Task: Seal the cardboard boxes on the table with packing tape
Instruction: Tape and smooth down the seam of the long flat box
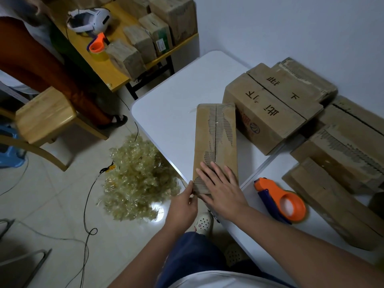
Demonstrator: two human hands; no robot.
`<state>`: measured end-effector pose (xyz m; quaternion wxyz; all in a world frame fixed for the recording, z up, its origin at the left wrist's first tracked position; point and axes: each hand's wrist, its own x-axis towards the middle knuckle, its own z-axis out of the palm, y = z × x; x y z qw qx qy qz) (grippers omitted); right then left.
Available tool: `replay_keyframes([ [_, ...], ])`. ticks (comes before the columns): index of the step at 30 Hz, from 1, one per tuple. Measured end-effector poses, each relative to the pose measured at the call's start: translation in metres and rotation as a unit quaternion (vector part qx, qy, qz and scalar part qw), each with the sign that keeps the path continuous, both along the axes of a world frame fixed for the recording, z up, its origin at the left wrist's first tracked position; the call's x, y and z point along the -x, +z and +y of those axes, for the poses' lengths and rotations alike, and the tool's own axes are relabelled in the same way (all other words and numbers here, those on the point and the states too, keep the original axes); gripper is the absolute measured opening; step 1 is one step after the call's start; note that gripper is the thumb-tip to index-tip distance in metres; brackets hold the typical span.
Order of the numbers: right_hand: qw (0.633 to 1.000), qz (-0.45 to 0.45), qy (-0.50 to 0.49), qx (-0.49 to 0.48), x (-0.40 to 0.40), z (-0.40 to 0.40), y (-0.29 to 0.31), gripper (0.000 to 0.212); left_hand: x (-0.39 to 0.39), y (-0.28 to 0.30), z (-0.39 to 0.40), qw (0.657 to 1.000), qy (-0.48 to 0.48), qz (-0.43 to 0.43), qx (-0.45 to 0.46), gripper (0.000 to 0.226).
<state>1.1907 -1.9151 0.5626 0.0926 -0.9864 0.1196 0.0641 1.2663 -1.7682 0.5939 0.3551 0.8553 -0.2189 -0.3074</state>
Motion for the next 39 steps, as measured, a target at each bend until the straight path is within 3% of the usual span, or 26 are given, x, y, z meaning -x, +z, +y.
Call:
replay_keyframes([
  [7,1.000,0.012,0.025,-0.003,0.001,-0.005,-0.001,0.083,-0.044,-0.004,0.012,0.992,-0.062,0.087,0.060,0.057],
  [15,0.994,0.033,0.063,-0.077,-0.003,-0.018,0.009,0.087,-0.046,-0.012,0.017,0.994,-0.061,0.076,0.040,0.072],
  [18,0.989,-0.037,0.061,-0.131,0.002,-0.033,0.027,0.078,-0.045,-0.004,0.007,0.998,-0.049,0.013,0.038,0.066],
  [20,0.989,-0.071,0.010,-0.132,0.016,-0.048,0.039,0.077,-0.044,0.000,-0.014,0.988,-0.073,-0.130,0.026,0.059],
  [22,0.986,-0.069,-0.065,-0.140,0.037,-0.067,0.044,0.075,-0.036,0.002,-0.048,0.944,-0.127,-0.303,0.031,0.049],
  [23,0.983,-0.060,-0.099,-0.144,0.050,-0.076,0.045,0.073,-0.029,0.002,-0.067,0.926,-0.157,-0.341,0.026,0.051],
  [29,0.963,-0.054,-0.214,-0.151,0.116,-0.100,0.030,0.060,0.013,-0.020,-0.134,0.928,-0.205,-0.278,-0.141,0.087],
  [34,0.953,-0.061,-0.235,-0.184,0.125,-0.102,0.031,0.055,-0.011,-0.022,-0.121,0.917,-0.176,-0.301,-0.194,0.076],
  [39,0.923,-0.093,-0.270,-0.258,0.096,-0.109,0.039,0.051,-0.066,-0.017,-0.112,0.933,-0.117,-0.274,-0.202,0.072],
])
